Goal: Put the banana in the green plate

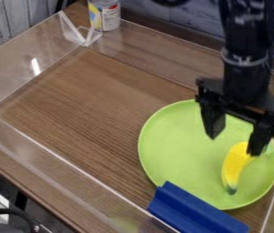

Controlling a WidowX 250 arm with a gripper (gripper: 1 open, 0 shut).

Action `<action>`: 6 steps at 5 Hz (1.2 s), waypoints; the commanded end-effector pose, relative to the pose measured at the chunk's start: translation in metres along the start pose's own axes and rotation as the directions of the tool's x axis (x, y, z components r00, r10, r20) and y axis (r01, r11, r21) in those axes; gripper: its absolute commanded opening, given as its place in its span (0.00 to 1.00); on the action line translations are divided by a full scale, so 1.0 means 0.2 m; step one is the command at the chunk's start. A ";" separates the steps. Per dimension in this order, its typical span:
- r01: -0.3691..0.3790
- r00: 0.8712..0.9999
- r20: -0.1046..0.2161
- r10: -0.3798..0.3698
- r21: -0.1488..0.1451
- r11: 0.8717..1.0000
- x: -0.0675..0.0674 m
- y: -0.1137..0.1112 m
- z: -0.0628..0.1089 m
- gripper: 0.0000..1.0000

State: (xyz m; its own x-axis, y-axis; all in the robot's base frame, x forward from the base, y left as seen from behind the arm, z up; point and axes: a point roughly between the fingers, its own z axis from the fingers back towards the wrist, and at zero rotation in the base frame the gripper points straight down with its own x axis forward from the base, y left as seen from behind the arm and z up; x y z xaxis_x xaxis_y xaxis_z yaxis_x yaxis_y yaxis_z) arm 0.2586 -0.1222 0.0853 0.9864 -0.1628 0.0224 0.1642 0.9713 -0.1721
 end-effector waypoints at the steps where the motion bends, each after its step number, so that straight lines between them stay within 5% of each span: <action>1: 0.011 0.999 0.042 -0.011 0.004 1.000 0.01 0.01 0.07 1.00; 3: -0.003 0.998 0.069 0.003 0.005 1.000 0.00 0.06 0.13 1.00; 6: -0.004 0.999 0.044 0.004 0.003 1.000 0.00 0.09 0.09 1.00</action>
State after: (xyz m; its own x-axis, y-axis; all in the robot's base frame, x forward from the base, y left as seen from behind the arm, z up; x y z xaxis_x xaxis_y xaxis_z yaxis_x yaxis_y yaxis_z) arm 0.2584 -0.1036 0.0916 0.9866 -0.1596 0.0335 0.1630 0.9730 -0.1633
